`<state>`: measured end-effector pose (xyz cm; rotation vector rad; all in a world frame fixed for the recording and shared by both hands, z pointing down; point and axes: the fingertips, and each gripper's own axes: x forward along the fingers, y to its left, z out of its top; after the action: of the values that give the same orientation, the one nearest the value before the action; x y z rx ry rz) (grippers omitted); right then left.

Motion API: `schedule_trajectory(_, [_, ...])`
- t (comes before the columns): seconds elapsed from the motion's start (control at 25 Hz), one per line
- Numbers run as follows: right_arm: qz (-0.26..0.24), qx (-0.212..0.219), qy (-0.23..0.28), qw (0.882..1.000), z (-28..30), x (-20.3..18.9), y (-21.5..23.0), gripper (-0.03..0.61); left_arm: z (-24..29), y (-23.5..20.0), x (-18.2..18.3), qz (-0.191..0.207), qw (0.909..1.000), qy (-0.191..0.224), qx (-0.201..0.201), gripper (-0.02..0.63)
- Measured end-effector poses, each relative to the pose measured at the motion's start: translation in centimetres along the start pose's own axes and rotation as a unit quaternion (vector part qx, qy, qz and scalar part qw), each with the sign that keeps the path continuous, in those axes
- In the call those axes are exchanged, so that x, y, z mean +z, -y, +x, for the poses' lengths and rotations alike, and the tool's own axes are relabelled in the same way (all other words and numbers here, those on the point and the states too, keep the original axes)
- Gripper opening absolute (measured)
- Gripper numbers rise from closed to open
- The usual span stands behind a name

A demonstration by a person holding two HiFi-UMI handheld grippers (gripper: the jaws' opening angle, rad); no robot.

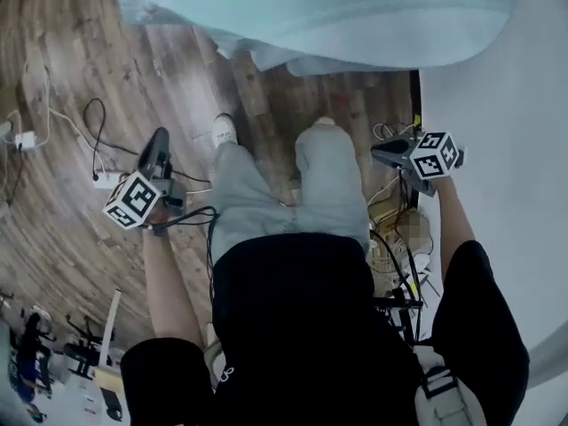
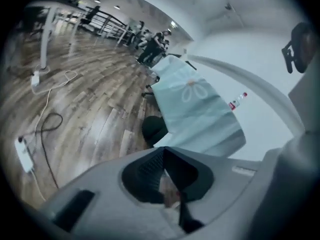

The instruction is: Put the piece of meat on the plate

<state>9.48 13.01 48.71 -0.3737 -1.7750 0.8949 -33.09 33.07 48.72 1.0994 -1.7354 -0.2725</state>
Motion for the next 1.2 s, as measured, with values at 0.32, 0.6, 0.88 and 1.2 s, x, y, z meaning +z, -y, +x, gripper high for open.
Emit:
schedule_trajectory(0.32, [0.257,-0.224,0.178,0.923,-4.8,-19.6,15.5,0.011,4.4,-3.5,-11.5,0.159,0.9390,-0.290,0.094,-0.003])
schedule_trajectory(0.6, [0.331,-0.246,0.207,0.887,-5.8,-28.1,19.2,0.011,13.9,15.0,-19.5,0.283,0.8776,-0.385,-0.036,-0.003])
schedule_trajectory(0.88, [0.372,-0.266,0.224,0.860,0.0,-29.6,42.1,0.237,18.6,18.2,-27.6,0.440,0.7722,-0.456,-0.046,-0.002])
schedule_trajectory(1.2, [0.593,-0.285,0.298,0.692,8.0,-31.5,67.1,0.359,21.2,14.4,-33.2,0.366,0.7592,-0.538,0.002,-0.003])
